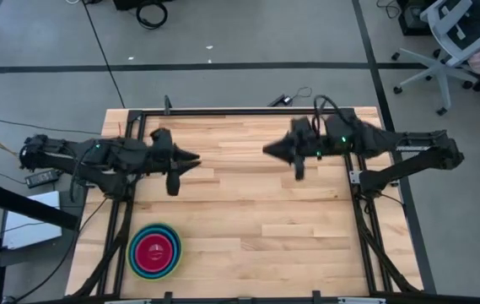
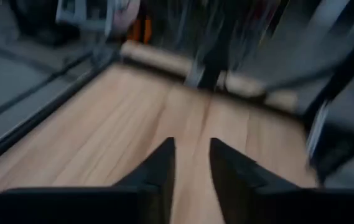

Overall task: Nest bowls inside each other
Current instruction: Return to Home Position

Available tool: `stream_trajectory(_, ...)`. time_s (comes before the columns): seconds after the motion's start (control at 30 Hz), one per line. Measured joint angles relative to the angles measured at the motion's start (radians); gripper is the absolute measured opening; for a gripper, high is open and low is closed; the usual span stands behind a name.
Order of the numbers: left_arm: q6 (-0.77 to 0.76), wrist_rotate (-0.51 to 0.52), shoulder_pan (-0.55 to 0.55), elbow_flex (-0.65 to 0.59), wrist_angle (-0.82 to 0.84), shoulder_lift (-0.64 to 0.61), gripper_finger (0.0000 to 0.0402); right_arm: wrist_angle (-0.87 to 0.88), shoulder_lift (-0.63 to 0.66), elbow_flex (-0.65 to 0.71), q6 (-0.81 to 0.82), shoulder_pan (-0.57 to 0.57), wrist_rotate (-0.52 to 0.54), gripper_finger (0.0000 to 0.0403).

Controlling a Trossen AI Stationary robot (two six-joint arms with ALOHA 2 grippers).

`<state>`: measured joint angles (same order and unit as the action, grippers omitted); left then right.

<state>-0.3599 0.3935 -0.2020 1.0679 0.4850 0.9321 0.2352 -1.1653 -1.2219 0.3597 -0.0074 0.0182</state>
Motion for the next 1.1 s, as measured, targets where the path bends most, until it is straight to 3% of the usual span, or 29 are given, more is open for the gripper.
stream_trajectory(0.1, 0.035, -0.026, 0.023, -0.091, -0.227, -0.025, 0.0046, -0.212, 0.047, 0.135, 0.067, 0.058, -0.084, 0.0011)
stream_trajectory(0.23, 0.067, -0.036, 0.017, -0.243, -0.369, -0.099, 0.0007, -0.158, 0.157, 0.271, 0.082, 0.15, 0.081, 0.001)
stream_trajectory(0.4, 0.186, -0.032, 0.021, -0.34, -0.368, -0.278, 0.0006, -0.094, 0.335, 0.417, 0.041, 0.233, 0.233, 0.0006)
stream_trajectory(0.5, 0.282, -0.052, 0.021, -0.342, -0.31, -0.411, 0.0003, -0.084, 0.44, 0.484, -0.043, 0.265, 0.236, 0.0006)
stream_trajectory(0.6, 0.261, -0.071, 0.019, -0.34, -0.162, -0.537, 0.0002, -0.08, 0.54, 0.55, -0.054, 0.288, 0.239, 0.0005)
stream_trajectory(0.73, 0.194, -0.072, 0.019, -0.425, -0.062, -0.638, 0.0002, -0.142, 0.654, 0.668, -0.069, 0.287, 0.278, 0.0003)
stream_trajectory(0.93, 0.279, -0.068, 0.02, -0.646, -0.257, -0.698, 0.0002, -0.346, 0.758, 0.876, -0.077, 0.225, 0.302, 0.0002)
stream_trajectory(1.1, 0.288, -0.078, 0.028, -0.722, -0.29, -0.705, 0.0002, -0.369, 0.76, 0.947, -0.107, 0.115, 0.206, 0.0001)
